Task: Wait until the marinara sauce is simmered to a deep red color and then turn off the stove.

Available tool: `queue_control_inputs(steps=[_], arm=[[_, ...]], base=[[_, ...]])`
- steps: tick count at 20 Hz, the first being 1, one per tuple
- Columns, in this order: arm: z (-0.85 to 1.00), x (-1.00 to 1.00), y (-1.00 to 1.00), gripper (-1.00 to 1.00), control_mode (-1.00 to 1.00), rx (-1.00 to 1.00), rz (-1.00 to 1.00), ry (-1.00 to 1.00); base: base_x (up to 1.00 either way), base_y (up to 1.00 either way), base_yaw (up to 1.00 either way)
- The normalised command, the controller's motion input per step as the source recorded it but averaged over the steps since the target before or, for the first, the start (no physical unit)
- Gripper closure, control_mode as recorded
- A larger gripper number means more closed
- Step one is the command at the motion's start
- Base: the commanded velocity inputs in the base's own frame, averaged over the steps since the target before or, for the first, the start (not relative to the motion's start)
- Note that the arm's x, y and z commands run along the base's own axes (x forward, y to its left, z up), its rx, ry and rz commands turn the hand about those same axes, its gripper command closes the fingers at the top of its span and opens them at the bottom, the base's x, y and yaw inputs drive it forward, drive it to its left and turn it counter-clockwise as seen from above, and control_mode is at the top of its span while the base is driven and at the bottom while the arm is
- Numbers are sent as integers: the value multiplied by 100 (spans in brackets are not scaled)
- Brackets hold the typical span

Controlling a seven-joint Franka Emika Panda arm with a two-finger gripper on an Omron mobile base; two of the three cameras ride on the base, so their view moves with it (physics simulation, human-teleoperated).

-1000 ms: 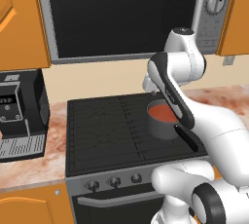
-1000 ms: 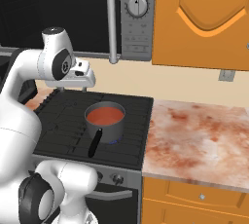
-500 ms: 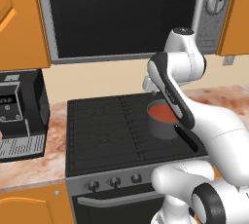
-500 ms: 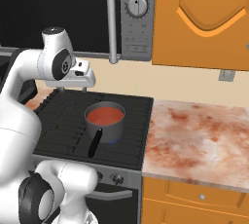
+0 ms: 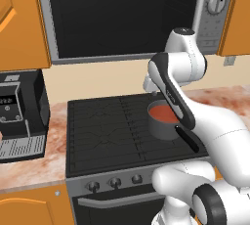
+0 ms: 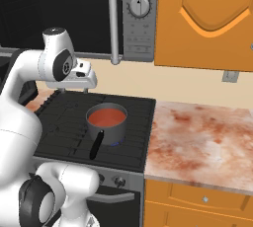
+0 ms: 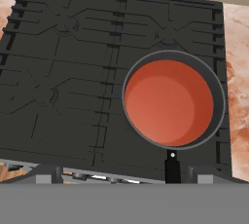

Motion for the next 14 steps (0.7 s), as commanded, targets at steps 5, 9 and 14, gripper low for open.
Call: queue_control_inputs(steps=[5,9,14], arm=[[0,0,0,-100,-100,0,0,0],[0,0,0,-100,-100,0,0,0],[0,0,0,-100,-100,0,0,0]], base=[[0,0,0],[0,0,0],[0,0,0]])
